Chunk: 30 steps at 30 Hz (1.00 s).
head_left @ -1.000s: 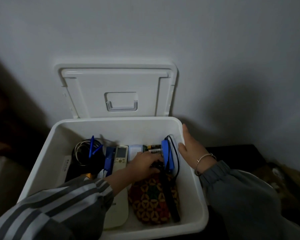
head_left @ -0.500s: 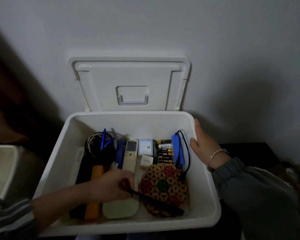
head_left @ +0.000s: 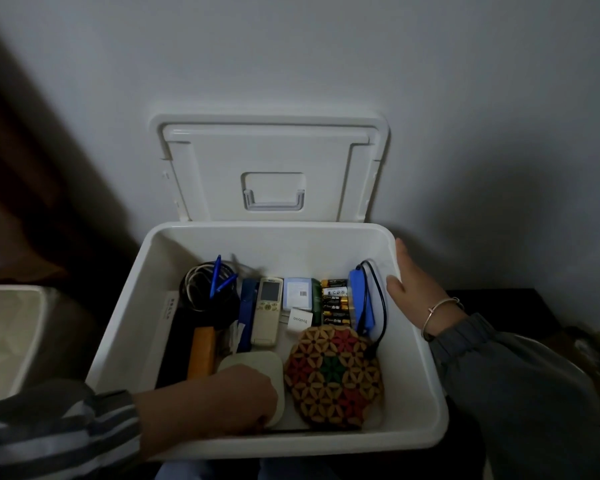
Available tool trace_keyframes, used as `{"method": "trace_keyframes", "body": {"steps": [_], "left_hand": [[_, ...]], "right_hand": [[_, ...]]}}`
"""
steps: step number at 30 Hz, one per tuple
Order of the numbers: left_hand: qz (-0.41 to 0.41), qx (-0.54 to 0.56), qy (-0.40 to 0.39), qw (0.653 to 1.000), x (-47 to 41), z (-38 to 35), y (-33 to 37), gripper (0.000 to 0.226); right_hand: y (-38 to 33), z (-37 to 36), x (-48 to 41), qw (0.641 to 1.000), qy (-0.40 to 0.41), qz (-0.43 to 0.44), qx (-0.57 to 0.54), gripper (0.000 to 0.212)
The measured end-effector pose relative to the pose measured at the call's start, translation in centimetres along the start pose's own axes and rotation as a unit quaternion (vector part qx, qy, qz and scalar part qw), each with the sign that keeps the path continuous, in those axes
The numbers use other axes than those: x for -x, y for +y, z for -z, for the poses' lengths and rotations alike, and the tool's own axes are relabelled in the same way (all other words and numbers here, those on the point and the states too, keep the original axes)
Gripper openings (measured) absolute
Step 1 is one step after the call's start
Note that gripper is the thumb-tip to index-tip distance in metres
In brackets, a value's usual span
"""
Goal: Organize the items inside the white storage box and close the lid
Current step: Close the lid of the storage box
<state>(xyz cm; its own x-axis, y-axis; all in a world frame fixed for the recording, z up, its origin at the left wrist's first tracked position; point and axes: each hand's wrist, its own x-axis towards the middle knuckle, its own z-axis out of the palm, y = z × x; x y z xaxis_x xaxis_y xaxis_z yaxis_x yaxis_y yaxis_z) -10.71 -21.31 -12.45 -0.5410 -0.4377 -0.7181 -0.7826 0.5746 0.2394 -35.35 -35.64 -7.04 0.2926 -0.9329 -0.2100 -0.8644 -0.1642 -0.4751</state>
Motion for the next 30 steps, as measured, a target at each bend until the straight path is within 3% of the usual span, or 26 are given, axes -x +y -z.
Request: {"method": "trace_keyframes", "body": {"steps": [3, 5, 8, 10, 14, 16, 18, 20, 25, 27, 29, 30], "left_hand": [[0.029, 0.038, 0.044, 0.998, 0.3, 0.0, -0.5, 0.032], [0.054, 0.097, 0.147, 0.983, 1.4, 0.4, -1.4, 0.032], [0.088, 0.208, 0.315, 0.922, 4.0, 2.3, -3.5, 0.024], [0.122, 0.288, 0.423, 0.85, 6.0, 3.9, -5.2, 0.017], [0.24, 0.358, 0.634, 0.642, 8.7, 6.6, -10.2, 0.016], [0.314, 0.376, 0.679, 0.547, 9.3, 7.4, -13.1, 0.023], [0.373, 0.415, 0.675, 0.483, 9.3, 7.9, -15.8, 0.034], [0.415, 0.455, 0.625, 0.48, 8.8, 8.0, -18.0, 0.047], [0.366, 0.526, 0.541, 0.545, 6.6, 8.7, -20.4, 0.058], [0.343, 0.537, 0.511, 0.577, 6.1, 8.9, -21.0, 0.041], [0.317, 0.549, 0.509, 0.582, 6.0, 9.2, -21.5, 0.007], [0.307, 0.552, 0.514, 0.581, 5.9, 9.3, -21.7, 0.006]], "right_hand": [[0.0, 0.1, 0.1, 1.0, -0.001, 0.011, -0.004, 0.067], [0.0, 0.3, 0.2, 1.0, 0.001, 0.017, -0.003, 0.067], [0.0, 1.2, 0.0, 0.999, 0.017, 0.034, 0.003, 0.056], [-0.1, 2.3, -1.1, 0.998, 0.051, 0.039, 0.003, 0.04], [-1.9, 4.7, -5.0, 0.992, 0.099, 0.005, -0.072, 0.045], [-3.3, 5.4, -7.4, 0.992, 0.091, -0.009, -0.089, 0.053], [-4.4, 5.7, -9.7, 0.991, 0.073, -0.046, -0.098, 0.062], [-5.2, 5.5, -11.4, 0.988, 0.041, -0.094, -0.115, 0.066], [-6.0, 3.1, -13.8, 0.97, 0.011, -0.185, -0.16, 0.062], [-6.2, 2.5, -14.4, 0.967, 0.017, -0.201, -0.154, 0.059], [-6.1, 2.2, -15.1, 0.958, 0.028, -0.222, -0.177, 0.053], [-5.9, 2.0, -15.4, 0.953, 0.037, -0.233, -0.192, 0.051]]}}
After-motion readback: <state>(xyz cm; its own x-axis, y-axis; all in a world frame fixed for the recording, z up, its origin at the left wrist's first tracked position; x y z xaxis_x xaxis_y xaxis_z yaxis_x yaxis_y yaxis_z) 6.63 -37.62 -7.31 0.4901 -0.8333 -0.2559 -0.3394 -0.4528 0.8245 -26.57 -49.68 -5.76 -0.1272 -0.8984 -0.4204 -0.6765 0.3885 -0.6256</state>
